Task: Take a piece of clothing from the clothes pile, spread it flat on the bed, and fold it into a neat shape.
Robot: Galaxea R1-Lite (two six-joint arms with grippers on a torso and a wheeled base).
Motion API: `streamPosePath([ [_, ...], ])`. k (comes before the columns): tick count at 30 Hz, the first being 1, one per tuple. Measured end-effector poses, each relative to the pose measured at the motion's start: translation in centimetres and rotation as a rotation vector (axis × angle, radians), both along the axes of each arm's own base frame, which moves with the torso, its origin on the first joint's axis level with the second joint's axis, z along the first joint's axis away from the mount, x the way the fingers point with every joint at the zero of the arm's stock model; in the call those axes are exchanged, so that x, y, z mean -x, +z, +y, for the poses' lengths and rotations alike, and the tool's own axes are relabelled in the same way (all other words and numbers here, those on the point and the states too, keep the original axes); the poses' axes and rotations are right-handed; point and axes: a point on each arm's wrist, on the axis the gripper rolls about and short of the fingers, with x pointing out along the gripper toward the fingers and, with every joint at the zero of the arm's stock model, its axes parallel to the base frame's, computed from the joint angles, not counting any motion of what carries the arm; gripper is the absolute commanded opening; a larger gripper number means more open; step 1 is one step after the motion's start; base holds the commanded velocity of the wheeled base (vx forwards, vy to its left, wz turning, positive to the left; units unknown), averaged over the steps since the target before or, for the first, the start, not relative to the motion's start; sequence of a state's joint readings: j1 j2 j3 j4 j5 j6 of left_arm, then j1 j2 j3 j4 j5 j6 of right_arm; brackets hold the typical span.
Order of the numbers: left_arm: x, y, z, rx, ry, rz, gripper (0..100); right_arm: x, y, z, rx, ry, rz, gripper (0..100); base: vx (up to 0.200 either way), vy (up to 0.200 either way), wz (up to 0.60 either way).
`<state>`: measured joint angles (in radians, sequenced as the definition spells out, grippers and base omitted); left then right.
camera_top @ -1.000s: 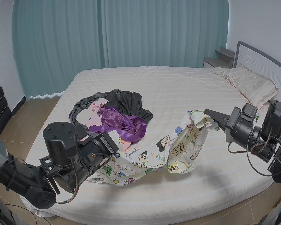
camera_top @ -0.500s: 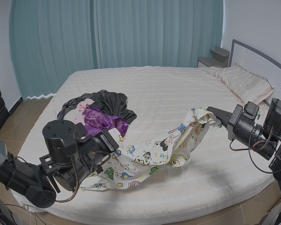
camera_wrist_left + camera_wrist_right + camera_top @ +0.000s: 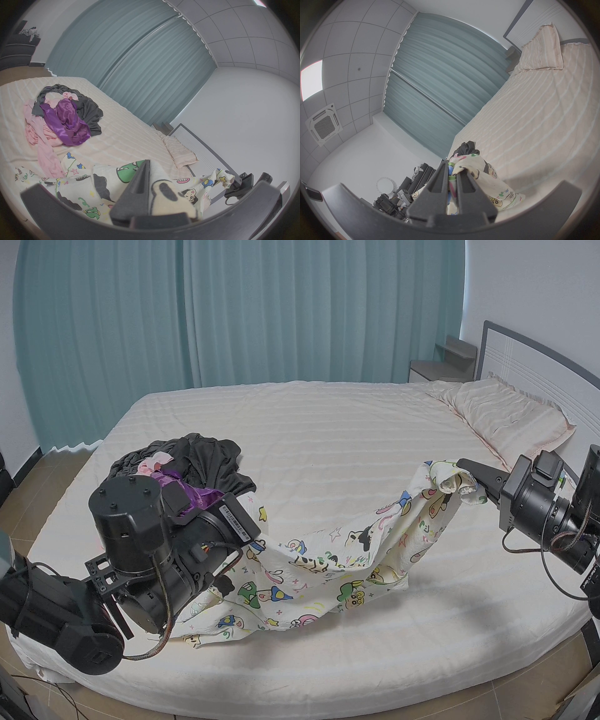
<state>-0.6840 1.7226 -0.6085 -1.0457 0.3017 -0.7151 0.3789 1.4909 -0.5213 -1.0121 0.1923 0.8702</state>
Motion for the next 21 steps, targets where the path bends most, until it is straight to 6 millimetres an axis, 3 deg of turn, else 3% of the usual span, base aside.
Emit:
streamPosePath([
  [21, 0.12, -0.38, 0.0, 0.009, -0.002, -0.007, 0, 0.52, 1.04, -0.53, -0.011, -0.011, -0.036, 0, 0.0, -0.2, 0.0],
])
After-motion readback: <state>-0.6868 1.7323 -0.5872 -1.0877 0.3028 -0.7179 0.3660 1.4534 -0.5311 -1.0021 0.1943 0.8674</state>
